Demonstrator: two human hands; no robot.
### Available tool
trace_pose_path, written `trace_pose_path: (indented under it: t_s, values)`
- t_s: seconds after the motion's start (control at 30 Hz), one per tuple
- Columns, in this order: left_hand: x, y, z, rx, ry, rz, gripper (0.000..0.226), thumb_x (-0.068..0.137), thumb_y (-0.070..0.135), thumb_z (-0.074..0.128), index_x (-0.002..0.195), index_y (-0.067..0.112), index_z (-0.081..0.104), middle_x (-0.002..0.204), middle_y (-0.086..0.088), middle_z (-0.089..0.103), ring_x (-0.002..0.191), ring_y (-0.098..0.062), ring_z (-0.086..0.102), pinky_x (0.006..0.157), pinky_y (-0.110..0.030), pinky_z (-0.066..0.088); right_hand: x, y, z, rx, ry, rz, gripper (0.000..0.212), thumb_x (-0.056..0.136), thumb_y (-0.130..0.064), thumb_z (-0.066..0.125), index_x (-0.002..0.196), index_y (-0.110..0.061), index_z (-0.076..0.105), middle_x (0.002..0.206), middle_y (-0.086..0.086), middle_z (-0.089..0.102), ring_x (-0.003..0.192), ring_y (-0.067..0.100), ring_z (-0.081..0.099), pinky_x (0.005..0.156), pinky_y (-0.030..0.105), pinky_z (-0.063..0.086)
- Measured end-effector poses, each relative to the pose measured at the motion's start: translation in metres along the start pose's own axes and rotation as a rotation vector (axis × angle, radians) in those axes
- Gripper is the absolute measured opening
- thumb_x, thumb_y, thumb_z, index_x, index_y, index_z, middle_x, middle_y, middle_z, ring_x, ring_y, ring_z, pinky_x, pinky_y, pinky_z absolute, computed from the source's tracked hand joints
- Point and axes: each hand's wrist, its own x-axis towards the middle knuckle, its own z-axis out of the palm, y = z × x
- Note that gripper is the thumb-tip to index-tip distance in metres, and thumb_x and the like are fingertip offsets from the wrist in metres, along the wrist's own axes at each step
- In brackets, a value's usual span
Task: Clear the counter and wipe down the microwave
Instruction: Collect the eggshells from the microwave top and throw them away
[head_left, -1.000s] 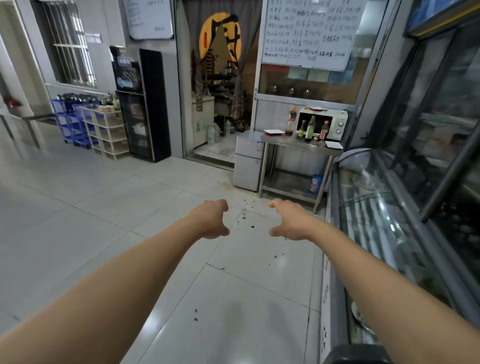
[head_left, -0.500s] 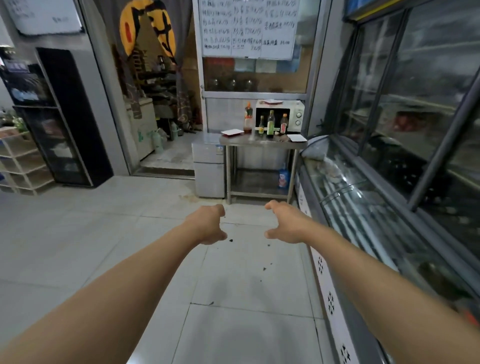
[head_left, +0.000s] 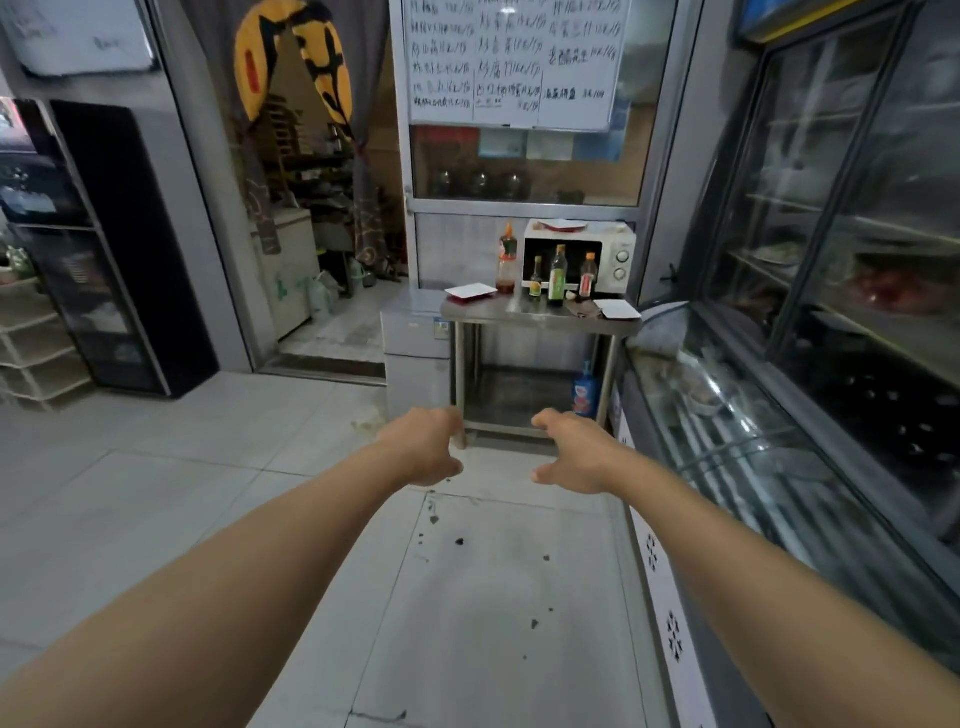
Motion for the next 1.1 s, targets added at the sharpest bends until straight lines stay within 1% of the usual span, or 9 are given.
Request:
trace_pose_path:
  t_s: [0.1,0.23,0.4,0.5,0.6,0.73,0.87,1.0,1.1]
  values:
    - [0.051,-0.001,-0.007,-0.003,0.032,-0.019,0.047,0.085,0.028,0.066,0.127,0.02,0.047,0.129,-0.005,0.055,0.112,-0.027,0.055,0.093,-0.04,0.049,0.051,0.017,-0.017,-0.023,-0.006,-0.018,0.073,0.083,-0.03,0.069,0.143,-0.019,0.029,0.143,0.008,0.037,0.13,0.026,0.041,0.104,0.036,0.039]
    - [0.105,-0.006,-0.009,-0.003,0.021,-0.048,0.047,0.085,0.029,0.065,0.127,0.021,0.047,0.129,-0.005,0.055,0.112,-0.027,0.055,0.093,-0.041,0.049,0.108,0.03,-0.03,-0.017,-0.044,-0.034,0.072,0.084,-0.03,0.068,0.143,-0.02,0.029,0.145,0.008,0.037,0.132,0.025,0.038,0.106,0.037,0.036]
    - [0.176,-0.02,-0.011,-0.023,0.011,-0.035,0.046,0.084,0.028,0.065,0.126,0.02,0.046,0.125,-0.006,0.056,0.11,-0.026,0.056,0.092,-0.041,0.05,0.178,0.04,-0.038,0.007,-0.038,-0.045,0.07,0.084,-0.03,0.069,0.143,-0.023,0.031,0.145,0.006,0.037,0.13,0.025,0.041,0.099,0.033,0.037]
    - [0.223,-0.033,-0.014,-0.03,0.013,-0.026,0.048,0.084,0.029,0.066,0.127,0.02,0.046,0.127,-0.007,0.055,0.111,-0.027,0.055,0.093,-0.042,0.049,0.221,0.045,-0.041,-0.005,-0.032,-0.04,0.07,0.083,-0.032,0.069,0.142,-0.023,0.031,0.142,0.005,0.039,0.126,0.023,0.043,0.094,0.03,0.037]
    - [0.274,-0.051,-0.019,-0.04,0.021,-0.002,0.049,0.085,0.029,0.066,0.129,0.02,0.046,0.127,-0.006,0.055,0.112,-0.026,0.055,0.093,-0.04,0.049,0.268,0.048,-0.047,-0.018,-0.008,-0.014,0.07,0.082,-0.034,0.069,0.141,-0.024,0.033,0.141,0.005,0.04,0.125,0.022,0.043,0.094,0.031,0.038]
    - [0.347,-0.075,-0.032,-0.073,0.022,0.057,0.047,0.084,0.029,0.066,0.126,0.022,0.047,0.122,-0.004,0.057,0.109,-0.022,0.055,0.088,-0.034,0.048,0.333,0.046,-0.061,-0.001,0.022,0.032,0.071,0.082,-0.032,0.069,0.142,-0.024,0.033,0.143,0.005,0.039,0.125,0.024,0.045,0.095,0.032,0.04]
    - [0.413,-0.091,-0.05,-0.072,-0.001,0.11,0.043,0.082,0.029,0.067,0.121,0.022,0.049,0.119,-0.003,0.058,0.104,-0.021,0.056,0.087,-0.034,0.05,0.389,0.044,-0.075,0.041,0.045,0.066,0.071,0.083,-0.029,0.068,0.143,-0.022,0.031,0.145,0.007,0.037,0.128,0.025,0.044,0.095,0.031,0.039]
    - [0.467,-0.101,-0.054,-0.081,-0.027,0.147,0.038,0.082,0.029,0.067,0.116,0.023,0.051,0.114,-0.003,0.058,0.101,-0.02,0.057,0.076,-0.029,0.046,0.435,0.052,-0.081,0.058,0.064,0.126,0.073,0.083,-0.027,0.068,0.144,-0.022,0.029,0.146,0.006,0.035,0.128,0.024,0.043,0.097,0.032,0.04]
    - [0.507,-0.103,-0.052,-0.092,-0.046,0.171,0.038,0.082,0.028,0.068,0.115,0.023,0.051,0.114,-0.004,0.059,0.1,-0.02,0.057,0.083,-0.033,0.051,0.468,0.064,-0.086,0.058,0.082,0.166,0.073,0.083,-0.029,0.068,0.143,-0.023,0.029,0.145,0.006,0.035,0.126,0.025,0.044,0.098,0.035,0.041]
